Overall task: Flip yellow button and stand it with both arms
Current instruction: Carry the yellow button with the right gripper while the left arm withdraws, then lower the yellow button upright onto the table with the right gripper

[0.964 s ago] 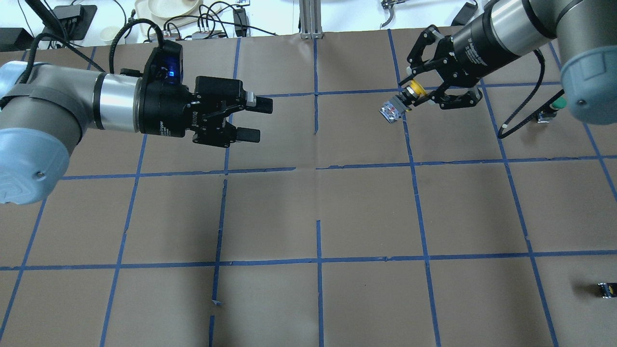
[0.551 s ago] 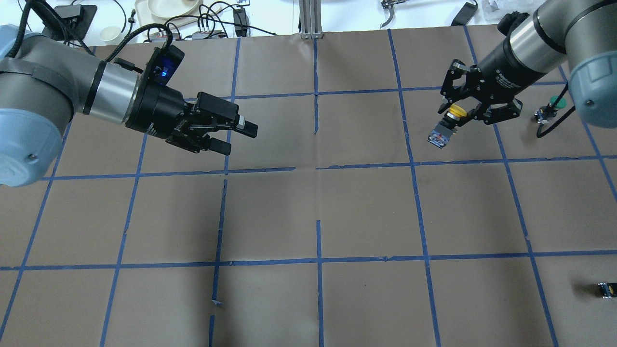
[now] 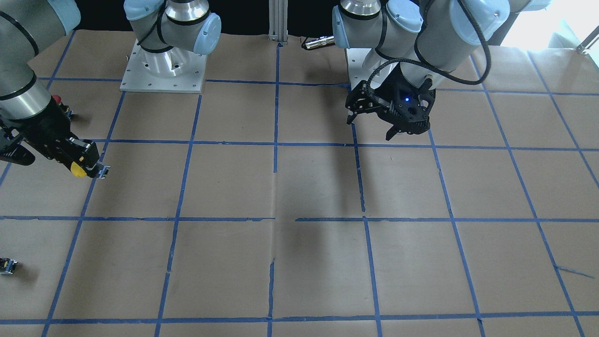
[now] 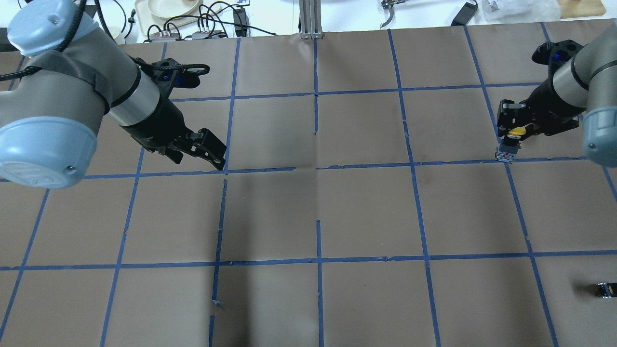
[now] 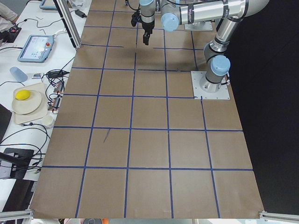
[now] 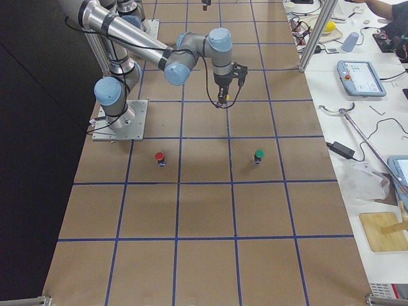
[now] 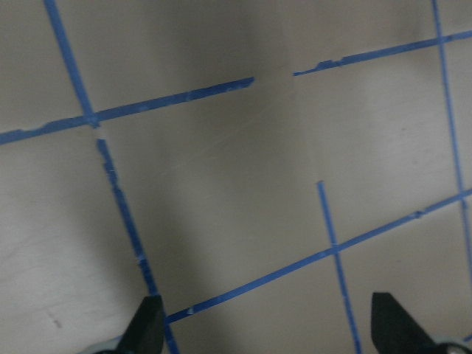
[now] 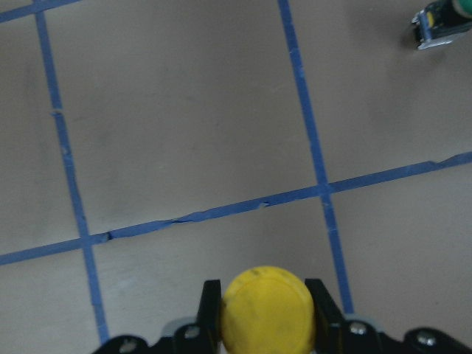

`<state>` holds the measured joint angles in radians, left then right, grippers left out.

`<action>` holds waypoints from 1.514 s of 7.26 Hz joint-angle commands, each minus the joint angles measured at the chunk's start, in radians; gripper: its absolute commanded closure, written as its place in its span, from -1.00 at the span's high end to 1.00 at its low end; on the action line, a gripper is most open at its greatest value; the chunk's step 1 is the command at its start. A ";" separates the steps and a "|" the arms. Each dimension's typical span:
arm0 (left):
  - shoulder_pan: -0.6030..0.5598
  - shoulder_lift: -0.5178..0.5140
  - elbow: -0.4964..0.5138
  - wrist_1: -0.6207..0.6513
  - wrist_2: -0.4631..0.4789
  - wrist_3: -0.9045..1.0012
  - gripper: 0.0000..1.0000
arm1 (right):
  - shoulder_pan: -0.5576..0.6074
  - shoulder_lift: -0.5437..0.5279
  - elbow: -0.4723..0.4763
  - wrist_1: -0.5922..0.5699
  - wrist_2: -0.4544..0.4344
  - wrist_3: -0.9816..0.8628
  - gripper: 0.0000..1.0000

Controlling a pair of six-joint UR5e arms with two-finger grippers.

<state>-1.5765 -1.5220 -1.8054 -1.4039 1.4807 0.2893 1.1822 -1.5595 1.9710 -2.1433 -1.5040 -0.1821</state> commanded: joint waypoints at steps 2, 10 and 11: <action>-0.034 -0.040 0.203 -0.136 0.161 -0.193 0.99 | -0.245 0.001 0.092 -0.162 -0.004 -0.332 -0.91; 0.066 -0.046 0.236 -0.136 0.038 -0.303 0.99 | -0.415 0.088 0.239 -0.420 0.155 -0.490 -0.88; 0.066 -0.046 0.235 -0.136 0.038 -0.303 0.99 | -0.424 0.104 0.239 -0.422 0.163 -0.526 -0.88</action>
<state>-1.5114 -1.5671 -1.5702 -1.5401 1.5190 -0.0148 0.7732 -1.4780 2.2073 -2.5584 -1.3602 -0.6757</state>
